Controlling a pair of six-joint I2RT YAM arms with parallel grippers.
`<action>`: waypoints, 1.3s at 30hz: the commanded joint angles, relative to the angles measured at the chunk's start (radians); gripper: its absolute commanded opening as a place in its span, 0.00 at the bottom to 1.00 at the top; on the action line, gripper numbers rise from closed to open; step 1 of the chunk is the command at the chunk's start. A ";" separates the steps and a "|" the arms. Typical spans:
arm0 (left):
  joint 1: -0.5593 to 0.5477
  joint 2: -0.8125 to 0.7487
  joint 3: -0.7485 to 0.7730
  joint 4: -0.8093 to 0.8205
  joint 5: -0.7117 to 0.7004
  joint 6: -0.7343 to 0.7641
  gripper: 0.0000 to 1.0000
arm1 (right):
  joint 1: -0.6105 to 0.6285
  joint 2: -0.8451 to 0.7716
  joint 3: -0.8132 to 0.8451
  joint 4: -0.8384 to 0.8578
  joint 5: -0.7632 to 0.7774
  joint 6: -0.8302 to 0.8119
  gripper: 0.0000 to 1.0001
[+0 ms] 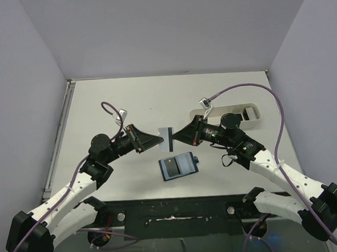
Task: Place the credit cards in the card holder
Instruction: Insert the credit card into the card holder.
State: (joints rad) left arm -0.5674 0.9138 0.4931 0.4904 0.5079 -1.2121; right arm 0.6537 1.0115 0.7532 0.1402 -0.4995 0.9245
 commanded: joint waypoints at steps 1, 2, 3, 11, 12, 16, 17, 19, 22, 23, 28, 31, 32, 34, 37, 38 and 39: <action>0.011 -0.023 0.003 0.027 -0.018 0.018 0.00 | 0.008 -0.001 0.033 -0.003 0.022 -0.022 0.09; 0.013 -0.023 -0.001 0.026 -0.017 0.019 0.00 | 0.009 -0.003 0.037 -0.032 0.036 -0.029 0.14; 0.014 -0.023 -0.005 0.018 -0.018 0.021 0.00 | 0.009 -0.006 0.040 -0.054 0.052 -0.040 0.19; 0.031 -0.012 -0.049 -0.058 -0.020 0.059 0.00 | 0.011 -0.062 -0.018 -0.257 0.244 -0.113 0.42; 0.032 -0.004 -0.056 -0.058 -0.020 0.064 0.00 | 0.014 -0.055 -0.013 -0.301 0.279 -0.128 0.44; 0.032 0.049 -0.088 -0.036 -0.011 0.052 0.00 | 0.053 -0.008 0.004 -0.439 0.454 -0.174 0.51; 0.032 0.069 -0.091 -0.032 -0.005 0.051 0.00 | 0.063 0.011 0.007 -0.459 0.482 -0.180 0.51; 0.030 0.103 -0.099 -0.003 0.011 0.049 0.00 | 0.095 0.065 0.017 -0.490 0.533 -0.197 0.51; 0.028 0.137 -0.106 -0.005 -0.002 0.047 0.00 | 0.148 0.158 0.043 -0.534 0.642 -0.223 0.51; 0.028 0.146 -0.105 -0.019 -0.012 0.046 0.00 | 0.164 0.203 0.052 -0.546 0.690 -0.227 0.50; 0.006 0.227 -0.111 -0.024 -0.017 0.043 0.00 | 0.243 0.340 0.123 -0.630 0.854 -0.232 0.50; -0.026 0.273 -0.137 0.037 -0.034 0.023 0.00 | 0.251 0.389 0.144 -0.661 0.911 -0.256 0.51; -0.039 0.292 -0.142 0.054 -0.035 0.019 0.00 | 0.252 0.406 0.156 -0.677 0.932 -0.260 0.51; -0.057 0.342 -0.147 0.096 -0.035 0.010 0.00 | 0.252 0.434 0.171 -0.704 0.959 -0.265 0.52; -0.076 0.421 -0.149 0.171 -0.035 -0.012 0.00 | 0.245 0.461 0.171 -0.695 0.958 -0.283 0.51; -0.080 0.447 -0.148 0.192 -0.035 -0.016 0.00 | 0.243 0.466 0.167 -0.682 0.945 -0.294 0.50; -0.082 0.470 -0.147 0.217 -0.035 -0.019 0.00 | 0.240 0.471 0.163 -0.674 0.936 -0.301 0.49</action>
State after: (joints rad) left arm -0.6346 1.3170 0.3370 0.5228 0.4786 -1.2072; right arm 0.9028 1.4693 0.8906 -0.5400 0.3862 0.6640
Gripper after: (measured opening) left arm 0.011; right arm 0.506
